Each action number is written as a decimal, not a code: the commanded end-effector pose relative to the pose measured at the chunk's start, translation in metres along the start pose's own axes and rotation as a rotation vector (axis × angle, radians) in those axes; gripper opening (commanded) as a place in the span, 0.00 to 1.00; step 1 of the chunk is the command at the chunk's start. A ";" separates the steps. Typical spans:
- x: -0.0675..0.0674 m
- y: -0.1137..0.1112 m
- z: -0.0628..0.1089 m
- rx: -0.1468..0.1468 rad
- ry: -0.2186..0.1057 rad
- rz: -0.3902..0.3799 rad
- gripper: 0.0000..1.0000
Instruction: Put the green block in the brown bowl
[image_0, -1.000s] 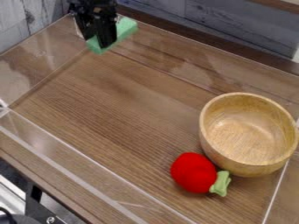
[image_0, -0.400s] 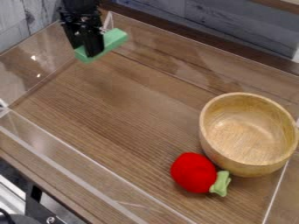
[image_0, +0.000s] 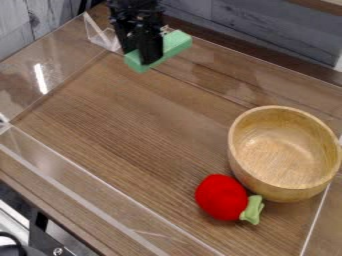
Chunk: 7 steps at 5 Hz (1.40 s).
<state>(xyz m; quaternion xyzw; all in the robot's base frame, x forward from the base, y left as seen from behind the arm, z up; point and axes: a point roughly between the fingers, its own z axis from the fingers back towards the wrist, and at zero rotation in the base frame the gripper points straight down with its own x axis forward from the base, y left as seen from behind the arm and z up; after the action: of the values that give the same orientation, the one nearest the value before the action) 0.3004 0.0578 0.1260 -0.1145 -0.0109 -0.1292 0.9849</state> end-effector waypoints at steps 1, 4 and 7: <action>0.009 -0.043 0.016 0.013 -0.039 -0.024 0.00; 0.013 -0.171 -0.050 -0.029 0.077 -0.243 0.00; 0.013 -0.183 -0.056 0.026 0.164 -0.134 0.00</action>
<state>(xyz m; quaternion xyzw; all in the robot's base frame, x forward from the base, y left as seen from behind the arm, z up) 0.2599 -0.1279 0.1011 -0.0880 0.0810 -0.2038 0.9717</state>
